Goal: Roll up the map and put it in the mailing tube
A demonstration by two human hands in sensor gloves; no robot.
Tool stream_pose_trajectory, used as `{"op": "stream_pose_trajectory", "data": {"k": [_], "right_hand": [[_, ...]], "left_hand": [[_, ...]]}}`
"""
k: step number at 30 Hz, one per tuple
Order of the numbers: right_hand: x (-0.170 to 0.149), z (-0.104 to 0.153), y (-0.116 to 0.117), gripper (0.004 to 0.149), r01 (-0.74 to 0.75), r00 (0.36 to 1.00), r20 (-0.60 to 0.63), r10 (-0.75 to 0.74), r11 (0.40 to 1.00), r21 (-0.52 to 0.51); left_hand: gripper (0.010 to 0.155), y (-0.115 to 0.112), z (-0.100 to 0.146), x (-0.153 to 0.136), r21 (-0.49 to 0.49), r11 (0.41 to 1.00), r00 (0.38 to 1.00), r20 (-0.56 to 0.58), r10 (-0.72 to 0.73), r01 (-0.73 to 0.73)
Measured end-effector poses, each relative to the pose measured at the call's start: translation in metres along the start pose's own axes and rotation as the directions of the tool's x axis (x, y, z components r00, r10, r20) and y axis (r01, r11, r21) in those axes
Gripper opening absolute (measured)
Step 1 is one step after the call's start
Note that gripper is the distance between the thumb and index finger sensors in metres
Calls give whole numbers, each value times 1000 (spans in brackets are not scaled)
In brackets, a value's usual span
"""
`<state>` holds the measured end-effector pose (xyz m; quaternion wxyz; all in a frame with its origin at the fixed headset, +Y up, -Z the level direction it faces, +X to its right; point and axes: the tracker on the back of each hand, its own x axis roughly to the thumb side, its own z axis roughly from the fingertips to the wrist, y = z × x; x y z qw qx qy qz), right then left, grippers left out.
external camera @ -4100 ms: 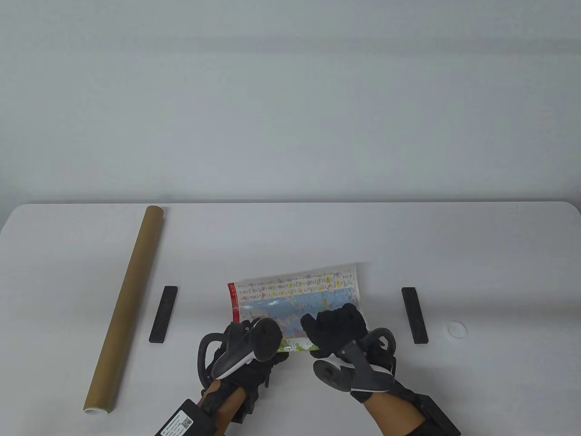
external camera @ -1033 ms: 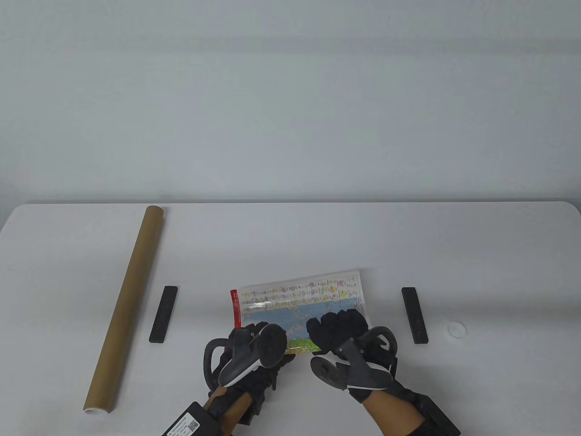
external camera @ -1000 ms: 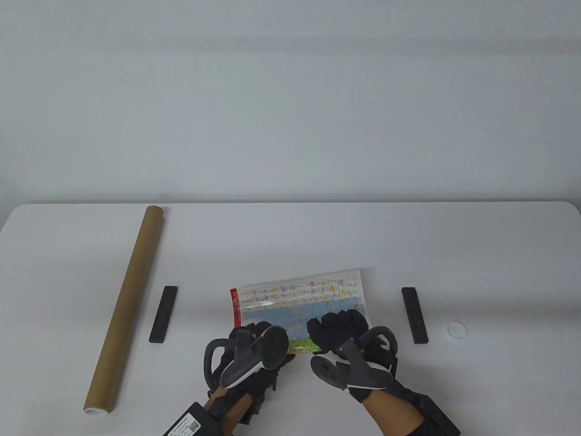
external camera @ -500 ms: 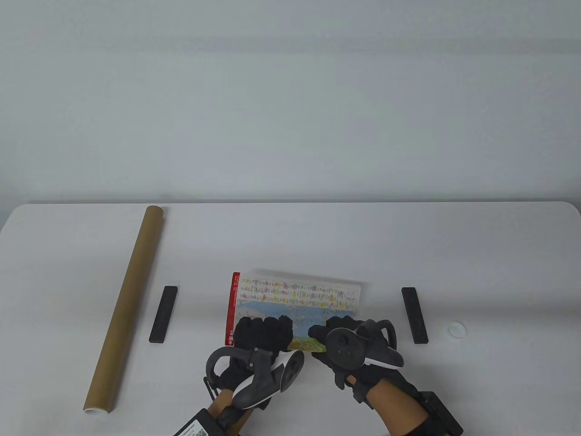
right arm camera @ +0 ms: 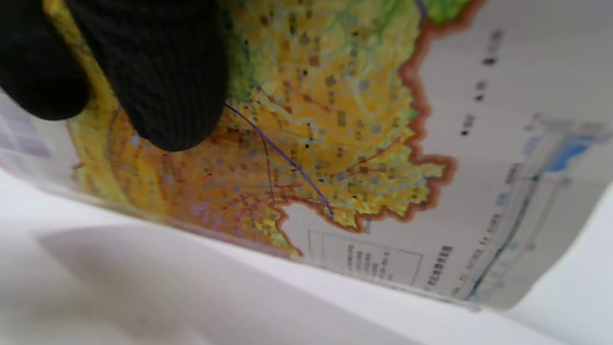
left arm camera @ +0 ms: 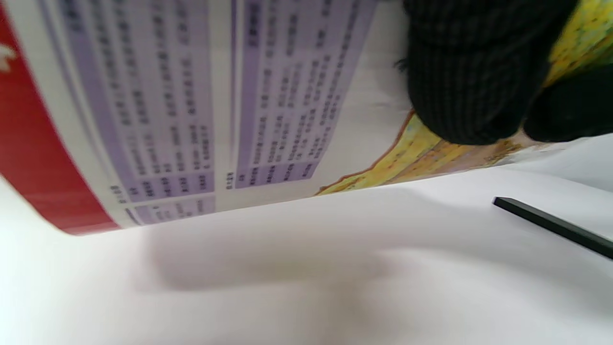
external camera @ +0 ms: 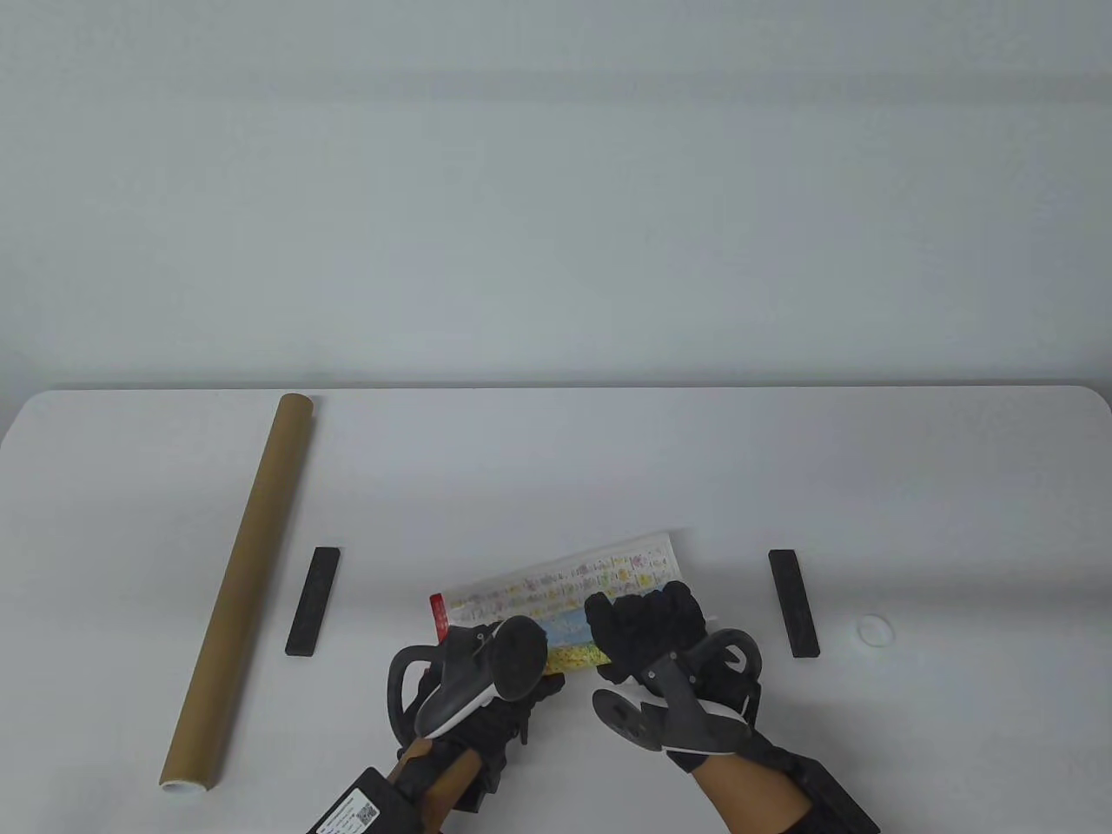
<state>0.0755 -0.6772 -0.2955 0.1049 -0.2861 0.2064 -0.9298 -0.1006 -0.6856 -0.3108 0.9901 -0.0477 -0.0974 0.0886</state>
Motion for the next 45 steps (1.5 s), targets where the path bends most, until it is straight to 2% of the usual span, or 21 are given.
{"op": "stream_pose_trajectory", "data": {"k": [3, 5, 8, 12, 16, 20, 24, 27, 29, 31, 34, 39, 42, 45], "right_hand": [[-2, -1, 2, 61, 25, 1000, -6, -25, 999, 22], [-4, -2, 4, 58, 38, 999, -16, -38, 998, 44], [-10, -4, 10, 55, 91, 995, -44, -87, 991, 94], [-20, -6, 14, 53, 204, 976, -103, -191, 970, 136], [-27, -6, 19, 53, 352, 933, -139, -331, 920, 173], [-29, -7, 22, 52, 439, 898, -148, -415, 872, 215], [-26, -6, 18, 54, 399, 916, -128, -381, 897, 188], [-22, -4, 15, 57, 323, 945, -102, -310, 933, 157], [-19, -3, 13, 59, 265, 963, -88, -255, 955, 132], [-15, -3, 9, 61, 168, 985, -67, -161, 977, 129], [-9, -1, 5, 66, 71, 997, -41, -69, 995, 72], [-3, -2, 2, 66, -3, 1000, -14, 3, 999, 32], [-2, -4, 4, 58, 15, 1000, -12, -14, 998, 66], [-4, -5, 8, 55, 48, 999, -17, -46, 993, 112]], "left_hand": [[53, -1, -1, 0, 0, 1000, 1000, 26, -9, 9], [54, -2, 1, 3, 41, 998, 998, 40, -46, 45], [59, 0, 5, 13, 138, 976, 983, 51, -178, 169], [66, 4, 14, 25, 239, 905, 931, 15, -366, 352], [69, 4, 17, 25, 325, 876, 924, 19, -383, 357], [69, 4, 18, 25, 374, 849, 913, 16, -408, 373], [64, 6, 18, 24, 384, 844, 913, 3, -407, 375], [58, 7, 17, 22, 349, 866, 924, 4, -383, 358], [55, 7, 15, 21, 291, 898, 938, 4, -346, 330], [54, 6, 11, 17, 212, 943, 964, 7, -264, 257], [51, 5, 5, 8, 94, 987, 992, -6, -128, 128], [46, 1, -3, -6, -39, 999, 999, -22, 37, -38], [46, -3, -3, -8, -34, 999, 999, -3, 35, -35], [51, -5, -2, -3, 4, 999, 999, 15, -34, 34]]}}
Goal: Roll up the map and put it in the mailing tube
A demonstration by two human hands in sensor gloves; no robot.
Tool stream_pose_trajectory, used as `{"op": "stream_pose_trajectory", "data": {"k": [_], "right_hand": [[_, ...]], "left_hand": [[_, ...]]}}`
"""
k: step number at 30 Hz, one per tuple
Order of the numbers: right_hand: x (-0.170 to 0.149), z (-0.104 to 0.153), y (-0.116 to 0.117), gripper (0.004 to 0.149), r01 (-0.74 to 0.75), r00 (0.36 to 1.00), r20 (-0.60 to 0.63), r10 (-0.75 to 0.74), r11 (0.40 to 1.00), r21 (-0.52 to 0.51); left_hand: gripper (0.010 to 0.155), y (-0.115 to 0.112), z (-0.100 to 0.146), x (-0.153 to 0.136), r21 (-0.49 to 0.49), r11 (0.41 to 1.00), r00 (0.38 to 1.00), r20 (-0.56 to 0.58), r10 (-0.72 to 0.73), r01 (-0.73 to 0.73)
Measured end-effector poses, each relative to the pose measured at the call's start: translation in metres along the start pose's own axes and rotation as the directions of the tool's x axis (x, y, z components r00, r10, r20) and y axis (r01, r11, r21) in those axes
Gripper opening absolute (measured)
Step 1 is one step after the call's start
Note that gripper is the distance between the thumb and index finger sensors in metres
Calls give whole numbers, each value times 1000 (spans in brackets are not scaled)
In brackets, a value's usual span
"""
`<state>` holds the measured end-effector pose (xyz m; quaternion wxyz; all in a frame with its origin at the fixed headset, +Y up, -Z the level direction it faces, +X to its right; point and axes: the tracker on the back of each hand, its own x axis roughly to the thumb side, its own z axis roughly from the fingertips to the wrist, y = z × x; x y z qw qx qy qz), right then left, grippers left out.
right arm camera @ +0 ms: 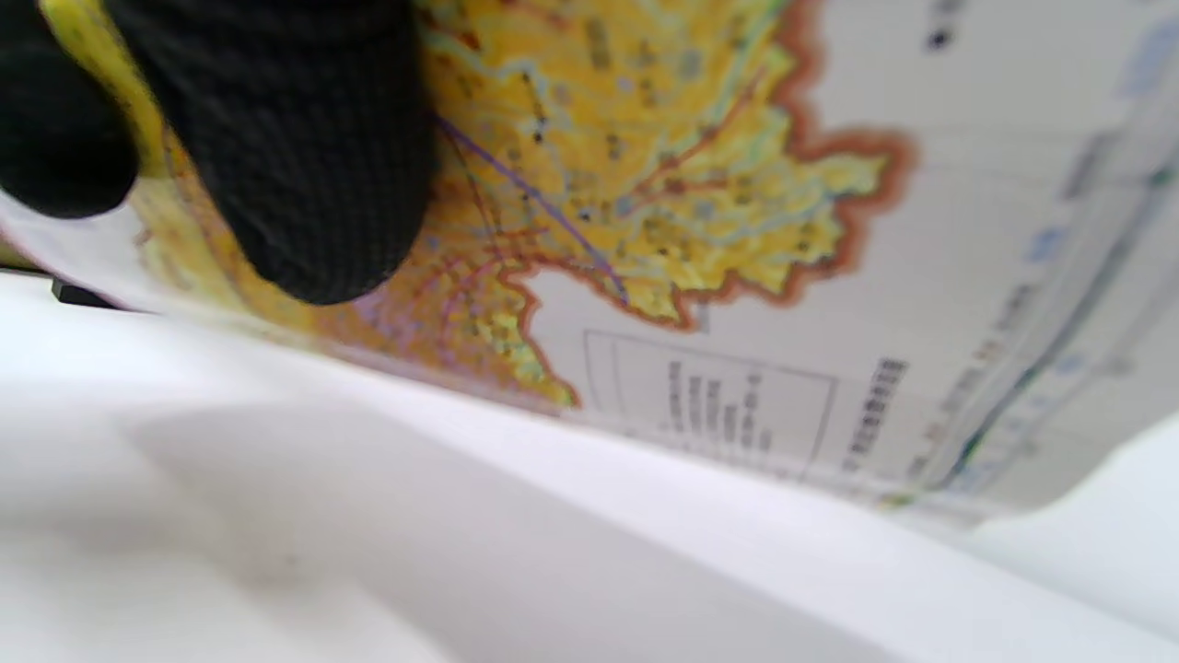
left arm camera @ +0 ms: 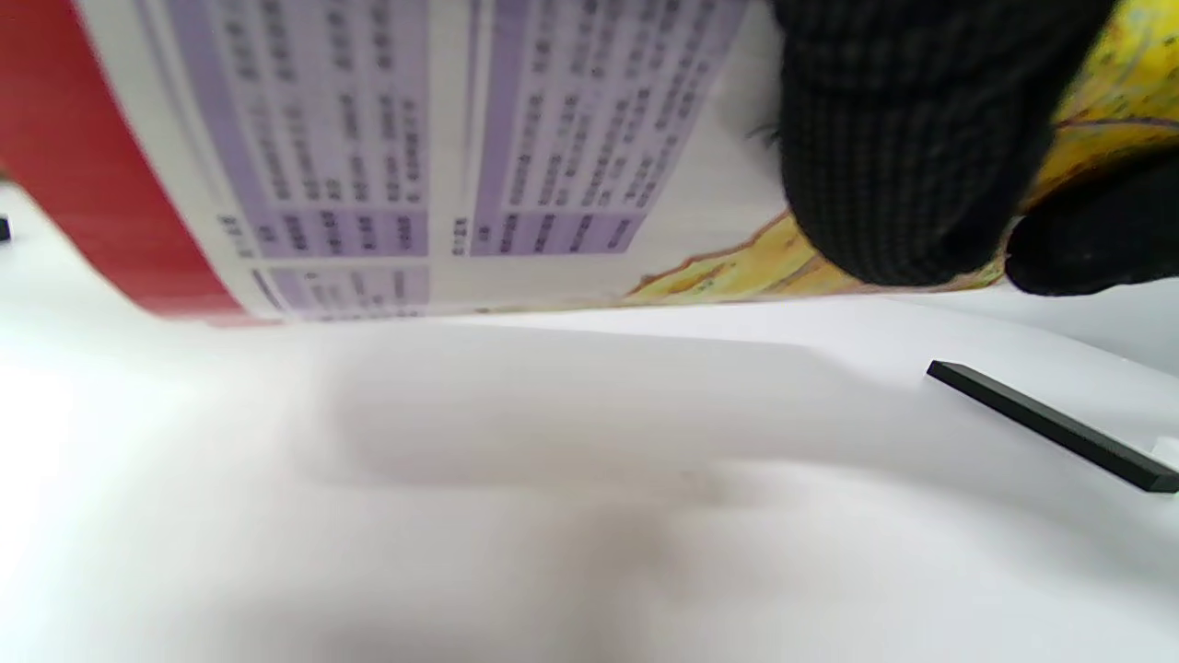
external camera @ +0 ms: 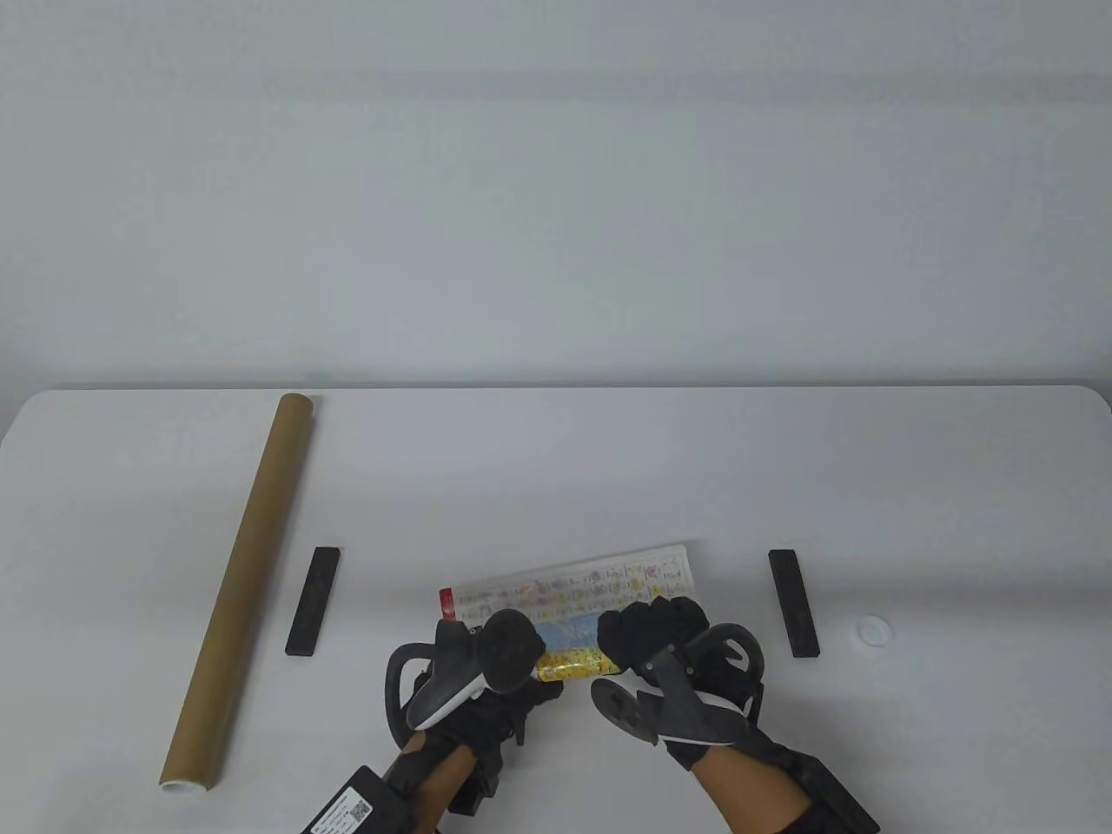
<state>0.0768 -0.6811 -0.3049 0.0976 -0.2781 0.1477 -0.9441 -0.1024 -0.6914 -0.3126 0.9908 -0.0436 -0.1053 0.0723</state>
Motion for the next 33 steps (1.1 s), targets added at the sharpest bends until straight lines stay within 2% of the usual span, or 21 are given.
{"op": "stream_pose_trajectory", "data": {"k": [5, 10, 13, 16, 21, 27, 30, 33], "right_hand": [[-13, -4, 7, 52, 169, 984, -62, -165, 983, 66], [-22, -5, 12, 51, 358, 933, -93, -348, 923, 140], [-25, -6, 14, 53, 410, 912, -92, -400, 894, 179], [-25, -5, 14, 54, 391, 920, -82, -382, 905, 169], [-19, -1, 10, 60, 276, 961, -47, -272, 956, 98], [-6, 3, -2, 65, 52, 999, -9, -52, 999, -13], [-1, 6, -7, 67, -35, 999, 1, 35, 997, -73], [2, 7, -9, 64, -74, 997, 2, 74, 992, -103]], "left_hand": [[63, 5, 11, 16, 181, 960, 977, -36, -211, 214], [62, 6, 15, 23, 302, 903, 950, -37, -310, 306], [59, 7, 16, 25, 332, 880, 937, -48, -345, 341], [54, 7, 15, 25, 334, 880, 938, -46, -343, 338], [47, 6, 11, 22, 255, 924, 958, -36, -286, 285], [47, 5, 2, 7, 57, 995, 995, -52, -80, 83], [46, 2, -2, -1, -36, 998, 997, -66, 47, -49], [45, 0, -4, -5, -72, 992, 993, -67, 100, -105]]}}
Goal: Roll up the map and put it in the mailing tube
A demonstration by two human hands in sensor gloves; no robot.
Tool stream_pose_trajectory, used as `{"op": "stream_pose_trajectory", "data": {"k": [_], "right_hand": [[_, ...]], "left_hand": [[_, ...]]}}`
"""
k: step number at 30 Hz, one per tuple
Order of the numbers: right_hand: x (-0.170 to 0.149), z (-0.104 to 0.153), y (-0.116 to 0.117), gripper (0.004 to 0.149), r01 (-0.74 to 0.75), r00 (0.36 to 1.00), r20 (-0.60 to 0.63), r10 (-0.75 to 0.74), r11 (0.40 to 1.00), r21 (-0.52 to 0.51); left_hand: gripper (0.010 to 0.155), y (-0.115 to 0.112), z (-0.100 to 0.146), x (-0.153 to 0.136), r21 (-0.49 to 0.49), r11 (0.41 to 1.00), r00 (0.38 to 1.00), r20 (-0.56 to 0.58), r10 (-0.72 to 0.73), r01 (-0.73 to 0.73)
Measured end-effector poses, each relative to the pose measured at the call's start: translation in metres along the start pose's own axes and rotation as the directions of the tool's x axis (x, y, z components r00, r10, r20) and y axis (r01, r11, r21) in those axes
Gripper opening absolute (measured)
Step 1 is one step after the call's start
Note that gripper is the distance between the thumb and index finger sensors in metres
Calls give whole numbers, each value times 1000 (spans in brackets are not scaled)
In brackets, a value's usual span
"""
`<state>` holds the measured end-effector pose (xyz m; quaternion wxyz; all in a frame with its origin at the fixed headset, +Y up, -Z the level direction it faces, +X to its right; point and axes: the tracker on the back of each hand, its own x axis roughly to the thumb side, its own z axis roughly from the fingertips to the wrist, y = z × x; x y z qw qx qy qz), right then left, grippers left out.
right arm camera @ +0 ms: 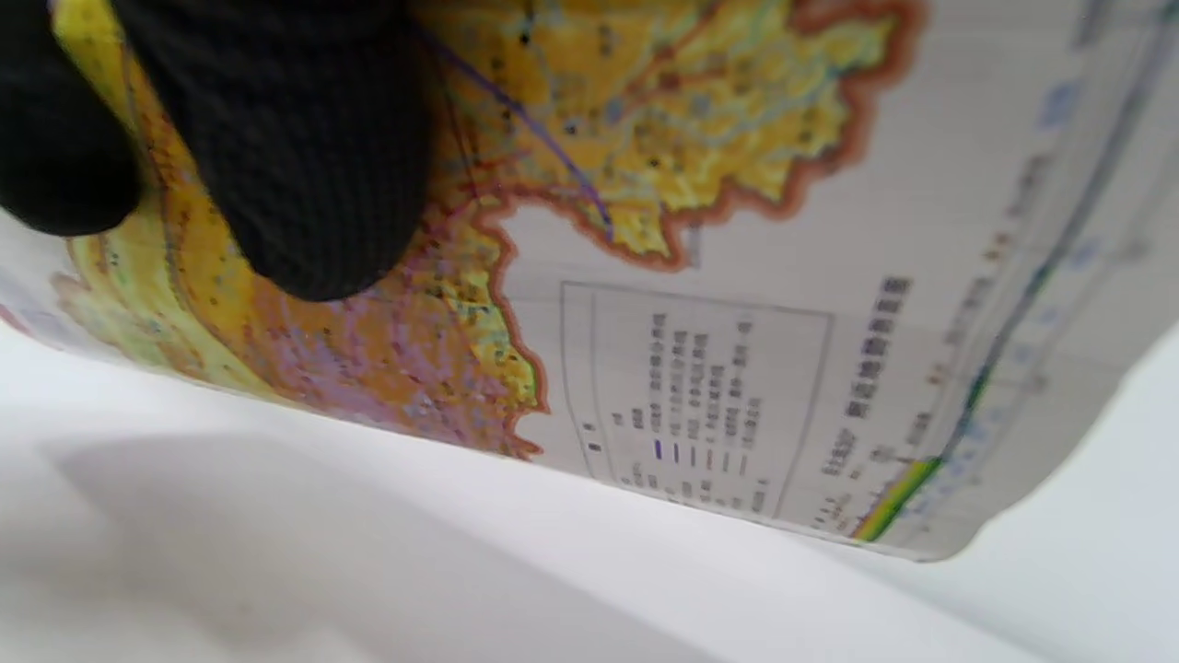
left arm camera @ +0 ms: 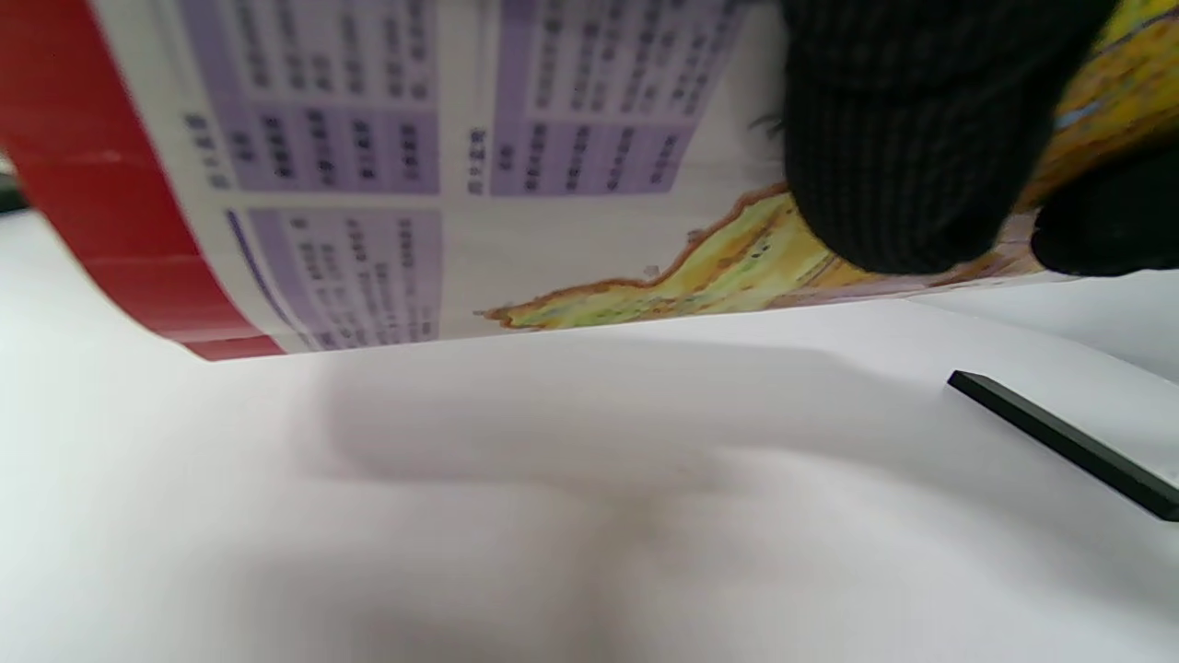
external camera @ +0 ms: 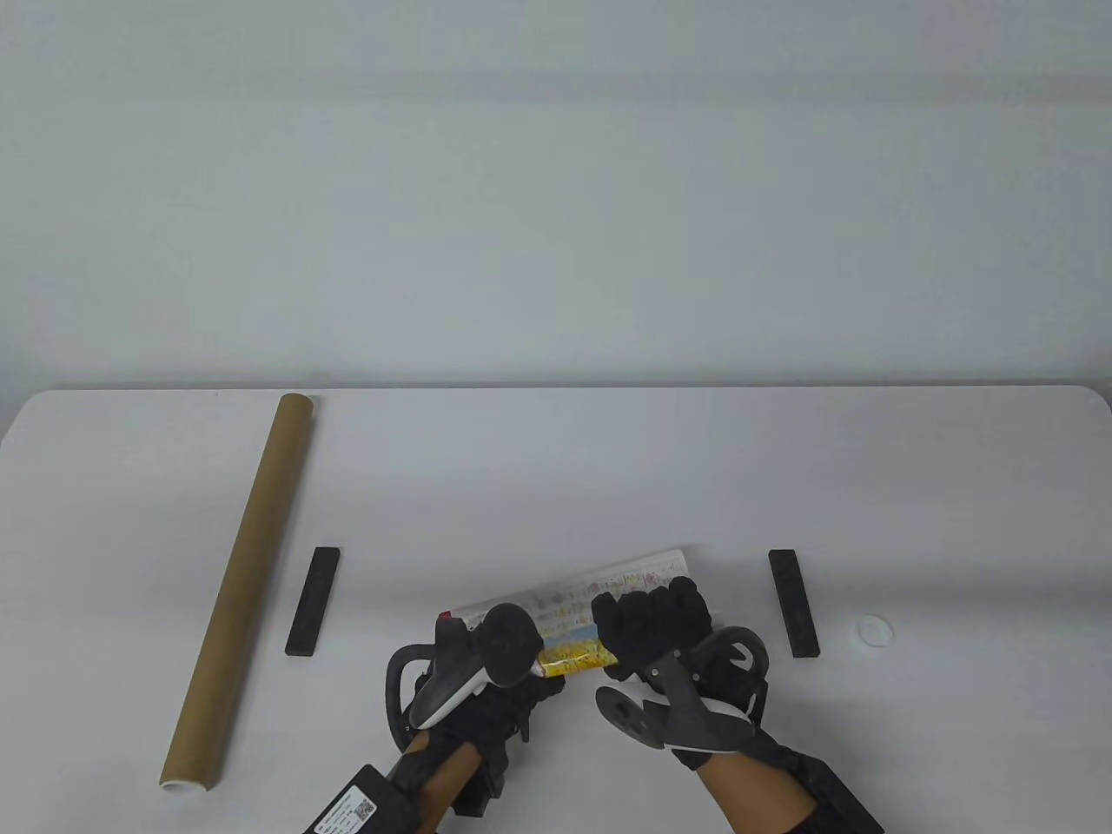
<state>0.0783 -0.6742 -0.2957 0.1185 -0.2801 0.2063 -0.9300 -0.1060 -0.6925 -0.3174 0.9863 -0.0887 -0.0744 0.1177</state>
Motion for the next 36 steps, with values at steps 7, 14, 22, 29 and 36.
{"op": "stream_pose_trajectory", "data": {"k": [7, 14, 22, 29, 36], "right_hand": [[-4, -4, 5, 54, 66, 998, -28, -64, 994, 86], [-16, -7, 13, 54, 264, 962, -111, -248, 952, 155], [-24, -8, 21, 56, 469, 883, -141, -448, 856, 217], [-17, -5, 15, 64, 336, 941, -92, -325, 927, 165], [-1, -2, 1, 68, 109, 994, -29, -107, 992, 59]], "left_hand": [[50, -3, 6, 10, 169, 973, 987, 20, -162, 156], [58, -3, 16, 27, 351, 866, 924, 6, -381, 355], [57, 0, 20, 29, 447, 801, 898, -12, -440, 399], [47, 0, 15, 26, 342, 873, 929, 2, -371, 348], [47, 0, 6, 12, 160, 975, 987, 13, -162, 157]]}}
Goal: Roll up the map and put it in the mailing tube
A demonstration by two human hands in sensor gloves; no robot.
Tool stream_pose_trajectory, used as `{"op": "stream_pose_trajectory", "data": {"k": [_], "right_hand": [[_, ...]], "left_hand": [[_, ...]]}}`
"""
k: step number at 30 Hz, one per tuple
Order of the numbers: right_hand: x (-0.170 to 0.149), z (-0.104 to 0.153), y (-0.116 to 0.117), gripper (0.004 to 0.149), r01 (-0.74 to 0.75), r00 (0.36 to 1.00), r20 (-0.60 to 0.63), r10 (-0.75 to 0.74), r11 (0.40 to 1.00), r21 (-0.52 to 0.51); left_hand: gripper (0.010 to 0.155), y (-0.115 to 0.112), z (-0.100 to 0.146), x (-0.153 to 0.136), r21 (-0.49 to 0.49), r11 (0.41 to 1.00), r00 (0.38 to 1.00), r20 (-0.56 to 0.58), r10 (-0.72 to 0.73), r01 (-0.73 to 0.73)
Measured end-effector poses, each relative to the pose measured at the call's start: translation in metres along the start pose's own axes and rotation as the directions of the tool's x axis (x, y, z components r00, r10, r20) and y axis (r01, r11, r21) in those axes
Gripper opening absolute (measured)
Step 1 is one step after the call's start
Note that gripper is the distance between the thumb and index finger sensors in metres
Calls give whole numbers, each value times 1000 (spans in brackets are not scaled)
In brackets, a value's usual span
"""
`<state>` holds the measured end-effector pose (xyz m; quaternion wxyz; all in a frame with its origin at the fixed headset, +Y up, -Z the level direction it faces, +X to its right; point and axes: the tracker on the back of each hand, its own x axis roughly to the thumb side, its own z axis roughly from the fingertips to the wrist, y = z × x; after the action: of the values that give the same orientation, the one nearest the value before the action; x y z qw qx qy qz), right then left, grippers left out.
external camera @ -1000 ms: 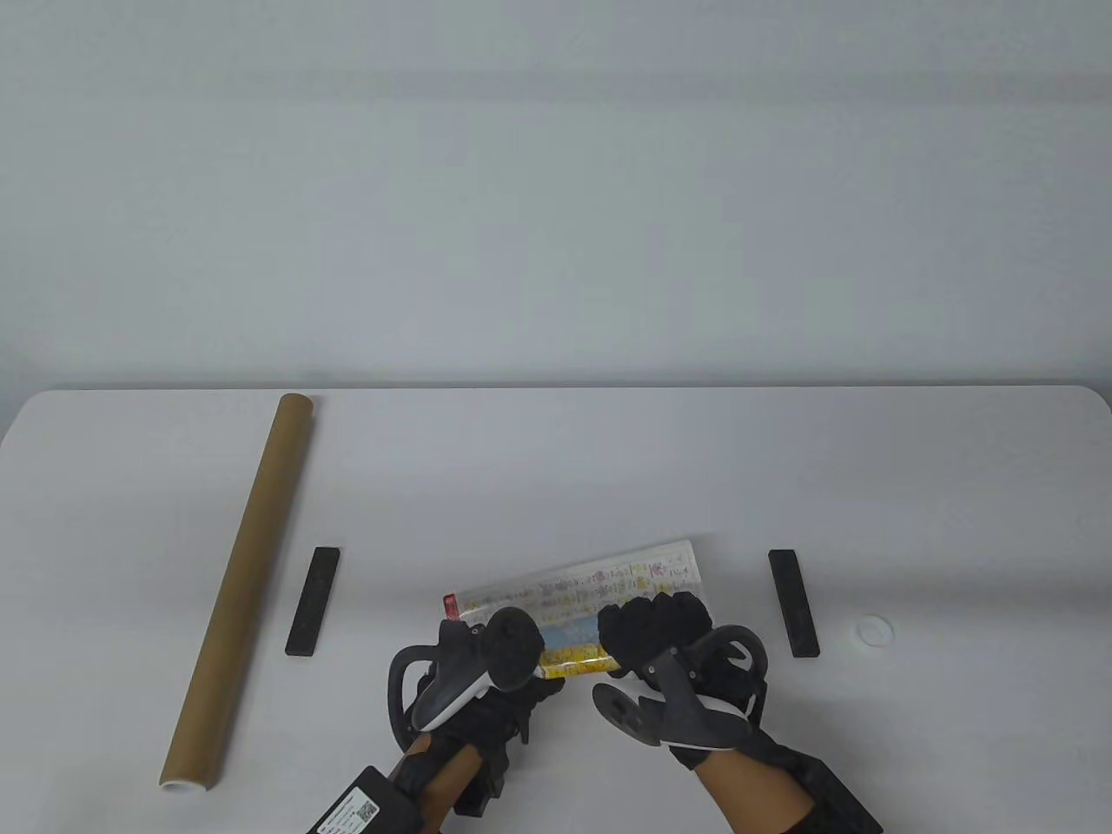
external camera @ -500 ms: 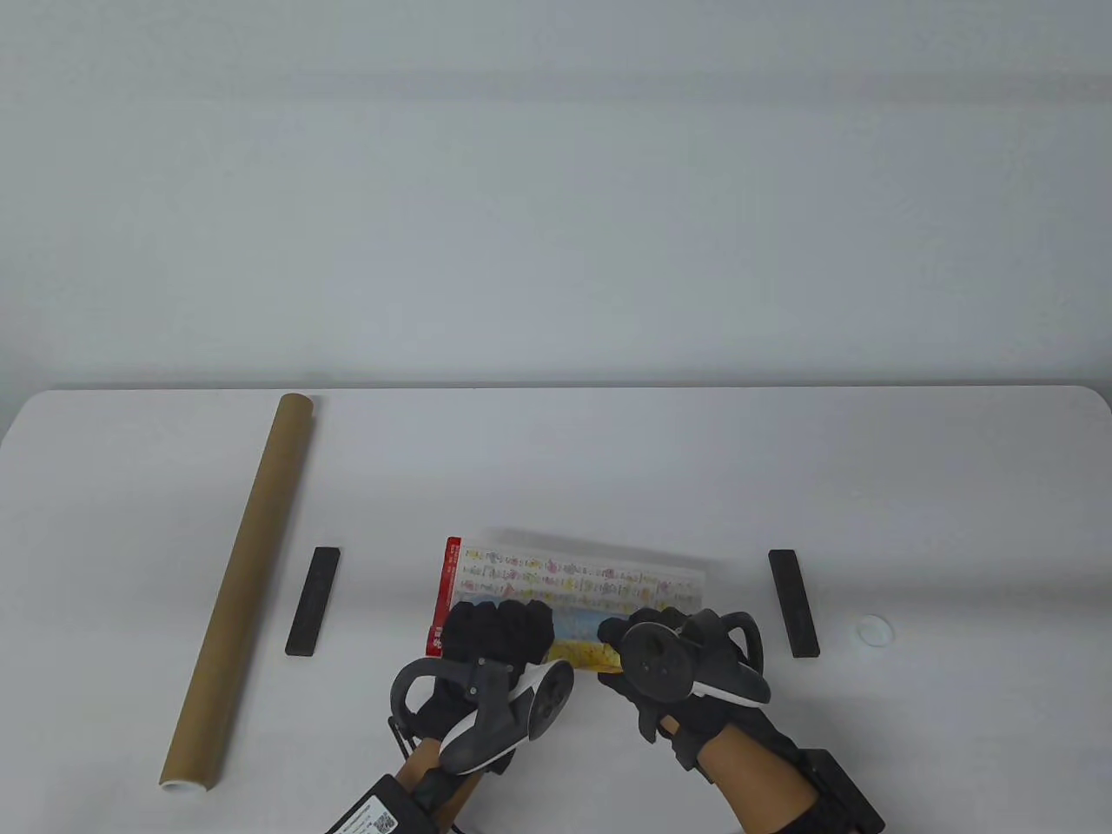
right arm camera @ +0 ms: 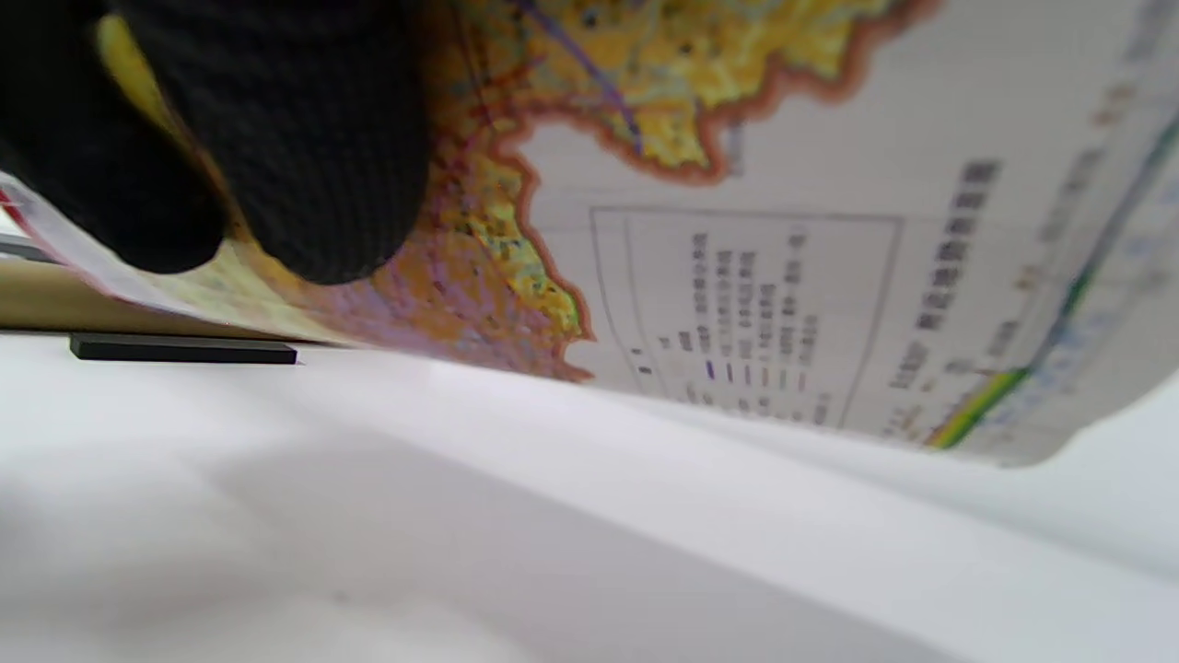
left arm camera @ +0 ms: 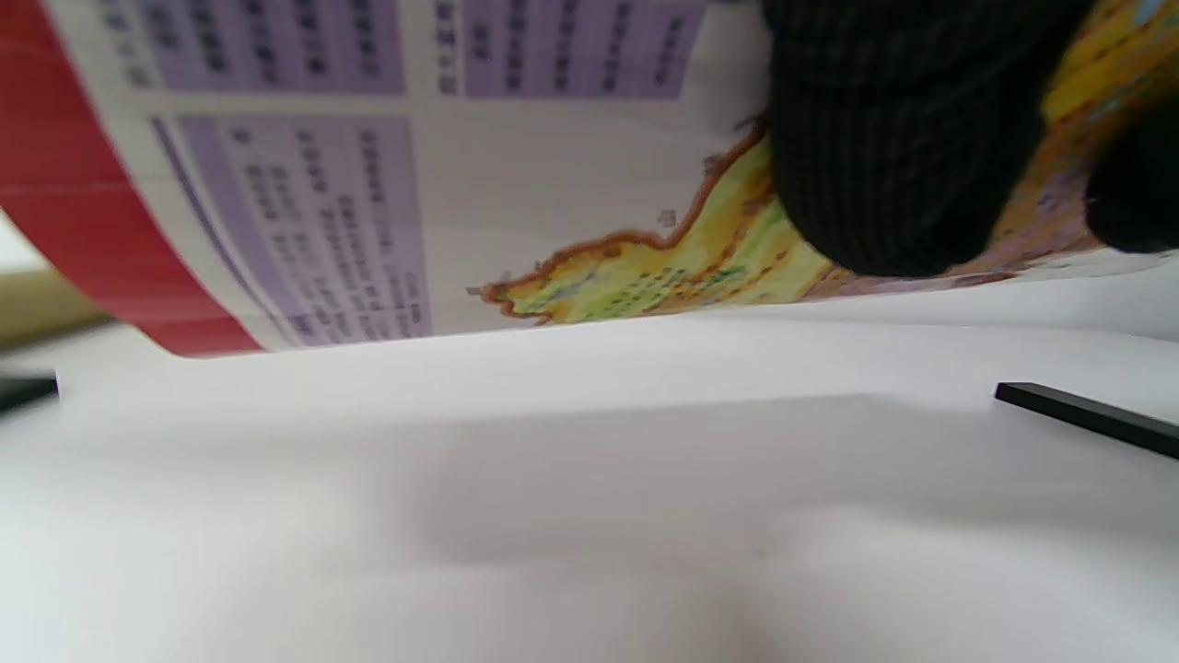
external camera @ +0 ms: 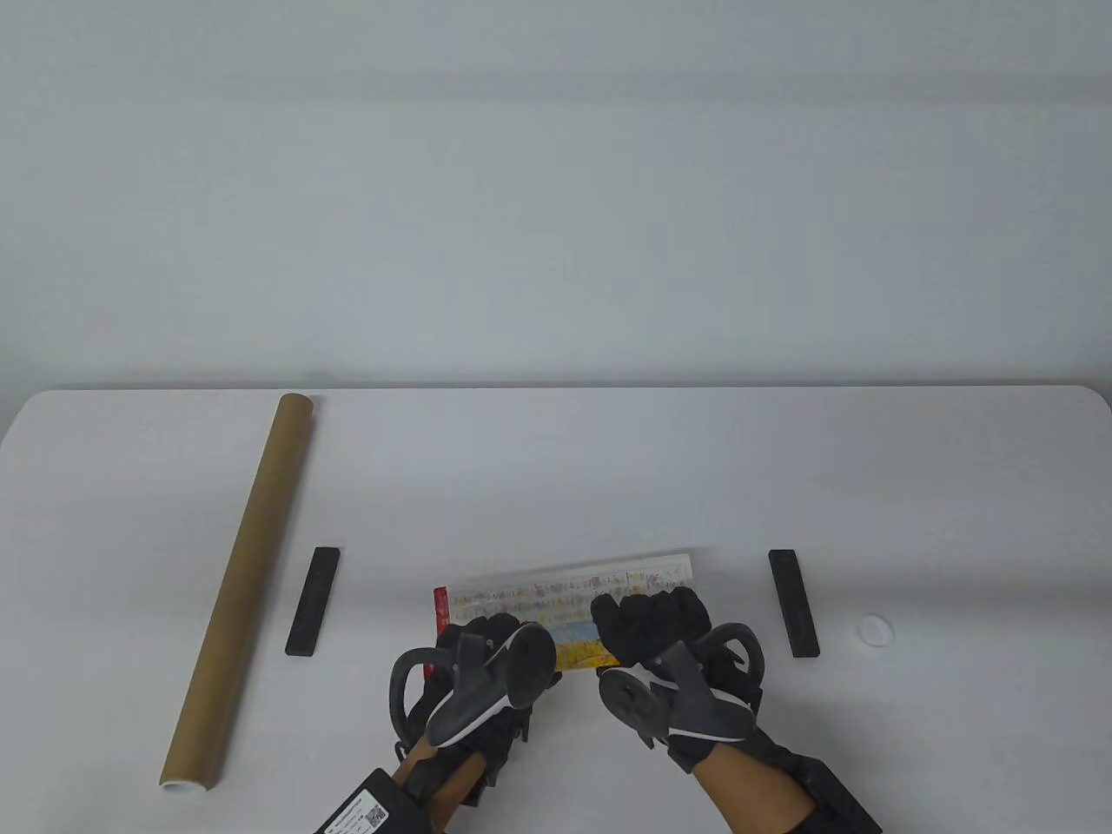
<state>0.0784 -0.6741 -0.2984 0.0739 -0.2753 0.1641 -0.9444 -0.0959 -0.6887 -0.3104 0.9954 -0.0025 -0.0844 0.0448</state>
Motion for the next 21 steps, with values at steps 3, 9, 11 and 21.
{"op": "stream_pose_trajectory", "data": {"k": [3, 9, 11, 21], "right_hand": [[6, 1, -4, 69, -84, 996, 17, 84, 996, -30], [10, 2, -6, 66, -139, 989, 28, 142, 987, -85], [9, 1, -4, 65, -127, 991, 23, 129, 989, -76], [-4, -5, 5, 55, -8, 1000, -23, 8, 1000, 26]], "left_hand": [[48, -3, -3, -6, -66, 993, 995, -16, 94, -95], [44, -6, -7, -13, -131, 974, 982, -4, 187, -186], [44, -6, -6, -12, -115, 980, 987, 1, 163, -161], [56, 1, 7, 8, 123, 989, 995, 44, -88, 83]]}}
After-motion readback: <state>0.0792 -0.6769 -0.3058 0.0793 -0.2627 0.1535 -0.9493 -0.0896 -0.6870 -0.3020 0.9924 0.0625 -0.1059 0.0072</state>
